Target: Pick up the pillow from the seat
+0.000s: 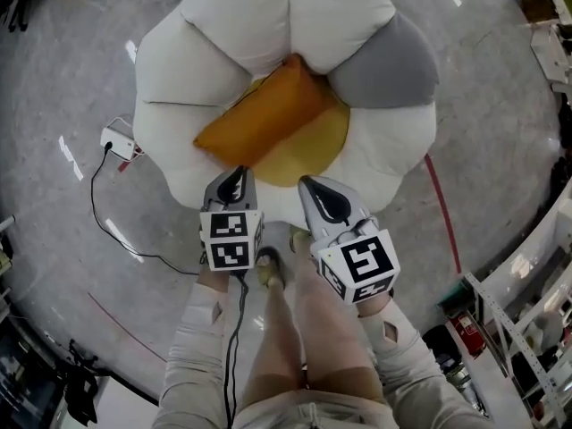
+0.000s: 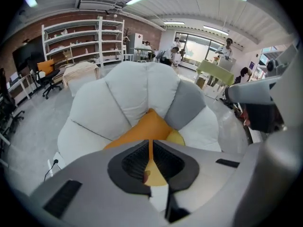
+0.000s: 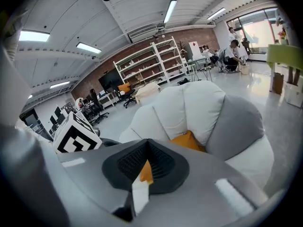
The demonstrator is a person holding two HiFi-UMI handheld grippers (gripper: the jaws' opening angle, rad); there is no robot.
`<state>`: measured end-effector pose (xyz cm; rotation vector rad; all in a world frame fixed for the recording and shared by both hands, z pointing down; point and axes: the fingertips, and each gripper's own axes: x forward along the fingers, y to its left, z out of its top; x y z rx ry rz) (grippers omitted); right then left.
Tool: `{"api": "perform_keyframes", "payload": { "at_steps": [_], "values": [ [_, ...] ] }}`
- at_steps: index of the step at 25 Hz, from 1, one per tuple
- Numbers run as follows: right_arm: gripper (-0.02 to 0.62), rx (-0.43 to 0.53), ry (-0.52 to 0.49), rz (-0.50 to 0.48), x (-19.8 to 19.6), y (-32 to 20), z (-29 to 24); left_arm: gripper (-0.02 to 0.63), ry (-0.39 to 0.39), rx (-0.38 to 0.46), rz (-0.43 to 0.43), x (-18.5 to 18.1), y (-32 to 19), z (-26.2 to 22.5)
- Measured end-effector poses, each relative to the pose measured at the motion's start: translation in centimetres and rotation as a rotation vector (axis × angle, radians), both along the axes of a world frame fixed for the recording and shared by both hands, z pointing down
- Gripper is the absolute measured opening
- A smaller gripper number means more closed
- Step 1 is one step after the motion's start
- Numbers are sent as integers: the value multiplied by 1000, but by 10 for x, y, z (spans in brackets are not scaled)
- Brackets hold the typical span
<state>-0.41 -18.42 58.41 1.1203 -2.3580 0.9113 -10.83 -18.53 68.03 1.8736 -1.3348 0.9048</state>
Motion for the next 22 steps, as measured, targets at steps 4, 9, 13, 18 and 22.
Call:
{"api": "perform_keyframes", "payload": {
  "at_steps": [4, 9, 13, 18, 22],
  "values": [
    [0, -19, 4, -19, -3, -10, 33, 127, -68, -27, 75, -2, -13, 51],
    [0, -44, -7, -14, -1, -13, 62, 298, -210, -36, 242, -10, -28, 111],
    [0, -78, -16, 0, 1, -9, 81, 445, -290, -87, 362, -19, -38, 153],
    [0, -123, -15, 13, 3, 2, 101, 544, -441, -140, 520, -29, -45, 192],
    [0, -140, -10, 18, 6, 1, 113, 582, -468, -174, 547, -29, -51, 215]
  ]
}}
